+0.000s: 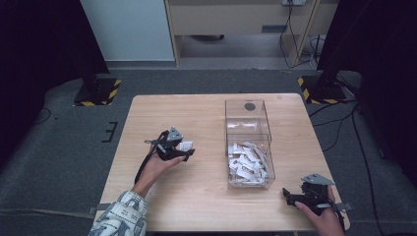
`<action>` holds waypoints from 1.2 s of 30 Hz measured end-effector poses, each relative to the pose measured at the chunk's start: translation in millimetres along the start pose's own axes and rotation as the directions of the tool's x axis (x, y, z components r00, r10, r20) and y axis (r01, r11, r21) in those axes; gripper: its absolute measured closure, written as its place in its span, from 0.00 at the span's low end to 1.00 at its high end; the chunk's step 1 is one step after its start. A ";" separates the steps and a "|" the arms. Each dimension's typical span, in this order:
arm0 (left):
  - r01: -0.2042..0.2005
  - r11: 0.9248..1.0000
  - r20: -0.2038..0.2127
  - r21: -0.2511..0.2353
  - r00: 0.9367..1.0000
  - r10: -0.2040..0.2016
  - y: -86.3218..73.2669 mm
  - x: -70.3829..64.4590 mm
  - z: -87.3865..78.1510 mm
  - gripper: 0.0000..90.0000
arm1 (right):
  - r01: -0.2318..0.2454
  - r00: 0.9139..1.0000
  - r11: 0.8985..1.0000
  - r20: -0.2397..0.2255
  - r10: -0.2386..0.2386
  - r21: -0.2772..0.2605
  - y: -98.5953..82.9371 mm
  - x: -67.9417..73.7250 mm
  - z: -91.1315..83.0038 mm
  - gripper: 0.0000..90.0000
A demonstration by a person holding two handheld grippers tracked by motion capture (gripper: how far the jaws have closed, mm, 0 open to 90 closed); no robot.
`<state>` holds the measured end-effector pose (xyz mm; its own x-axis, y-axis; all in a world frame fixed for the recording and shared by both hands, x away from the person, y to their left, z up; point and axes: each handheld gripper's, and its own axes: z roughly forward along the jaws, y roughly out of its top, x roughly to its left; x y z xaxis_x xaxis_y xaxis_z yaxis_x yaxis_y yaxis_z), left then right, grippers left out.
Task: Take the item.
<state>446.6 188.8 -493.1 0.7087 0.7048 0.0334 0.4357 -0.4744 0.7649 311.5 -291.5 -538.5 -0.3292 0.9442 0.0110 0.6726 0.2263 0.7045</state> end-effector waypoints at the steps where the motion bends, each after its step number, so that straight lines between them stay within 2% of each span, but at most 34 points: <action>1: 0.006 1.000 0.003 -0.001 1.000 -0.006 -1.1 -0.4 -3.1 0.14 | -0.001 1.000 1.000 0.000 0.001 0.000 0.0 0.1 0.0 0.01; 5: -0.007 1.000 0.006 0.010 1.000 0.007 -7.1 -0.9 -15.1 0.10 | 0.000 1.000 1.000 0.000 0.000 0.000 0.0 0.0 0.0 0.01; 13: 0.020 1.000 0.000 0.021 1.000 -0.020 -26.9 2.8 -33.0 0.08 | 0.000 1.000 1.000 0.000 0.000 0.000 0.0 0.0 0.0 0.01; 15: 0.029 0.999 0.008 0.029 1.000 -0.029 -33.7 2.9 -37.3 0.07 | 0.001 1.000 1.000 0.000 -0.001 0.000 0.0 0.0 0.0 0.01; 19: 0.027 0.997 -0.010 0.066 1.000 -0.026 -50.9 3.8 -45.7 0.07 | 0.000 1.000 1.000 0.000 0.000 0.000 0.0 0.0 0.0 0.01; 25: 0.072 0.993 -0.024 0.096 0.997 -0.070 -78.4 15.3 -56.7 0.06 | 0.001 1.000 1.000 0.001 -0.001 0.000 0.0 0.0 0.0 0.01; 28: 0.089 0.990 -0.031 0.111 0.996 -0.086 -87.1 20.0 -58.1 0.06 | 0.002 1.000 1.000 0.000 -0.002 0.000 0.0 -0.1 0.0 0.01; 33: 0.084 0.986 -0.034 0.144 0.996 -0.080 -94.7 22.1 -53.4 0.06 | 0.002 1.000 1.000 0.001 -0.002 0.000 0.0 -0.1 0.0 0.01; 36: 0.081 0.987 -0.035 0.138 0.996 -0.076 -96.5 22.2 -53.2 0.05 | 0.002 1.000 1.000 0.001 -0.002 0.000 0.0 -0.1 0.0 0.01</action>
<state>390.7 278.3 -531.9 0.6532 0.7572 -0.0023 0.5639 -0.4844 0.6688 311.6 -291.6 -538.5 -0.3303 0.9438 0.0091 0.6720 0.2284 0.7045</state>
